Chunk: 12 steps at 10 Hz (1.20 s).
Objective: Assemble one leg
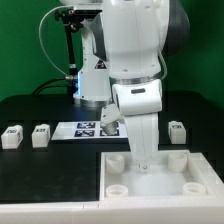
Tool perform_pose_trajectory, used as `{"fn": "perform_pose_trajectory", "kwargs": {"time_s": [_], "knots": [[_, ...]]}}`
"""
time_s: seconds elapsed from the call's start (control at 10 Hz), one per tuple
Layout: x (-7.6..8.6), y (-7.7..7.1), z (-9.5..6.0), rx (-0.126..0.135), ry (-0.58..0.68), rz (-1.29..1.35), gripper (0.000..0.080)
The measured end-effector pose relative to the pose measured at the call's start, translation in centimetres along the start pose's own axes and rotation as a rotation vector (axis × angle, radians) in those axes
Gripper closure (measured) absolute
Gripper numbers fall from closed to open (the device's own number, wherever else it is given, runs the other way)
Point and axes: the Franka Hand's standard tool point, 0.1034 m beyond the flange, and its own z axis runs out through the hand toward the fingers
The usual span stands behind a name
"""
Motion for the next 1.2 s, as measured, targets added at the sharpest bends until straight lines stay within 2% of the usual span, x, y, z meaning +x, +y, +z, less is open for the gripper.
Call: {"fn": "perform_pose_trajectory", "kwargs": {"time_s": [0.1, 0.6, 0.7, 0.8, 0.9, 1.1, 1.2], "knots": [[0.0, 0.0, 0.0, 0.0, 0.0, 0.0, 0.0158], [0.0, 0.0, 0.0, 0.0, 0.0, 0.001, 0.015], [0.0, 0.0, -0.9, -0.011, -0.004, 0.012, 0.015], [0.3, -0.4, -2.4, -0.016, -0.015, 0.065, 0.015], [1.0, -0.9, -3.6, -0.026, -0.022, 0.141, 0.015], [3.3, -2.5, -4.6, -0.025, -0.028, 0.393, 0.015], [4.4, -2.8, -5.2, -0.026, -0.032, 0.537, 0.015]]}}
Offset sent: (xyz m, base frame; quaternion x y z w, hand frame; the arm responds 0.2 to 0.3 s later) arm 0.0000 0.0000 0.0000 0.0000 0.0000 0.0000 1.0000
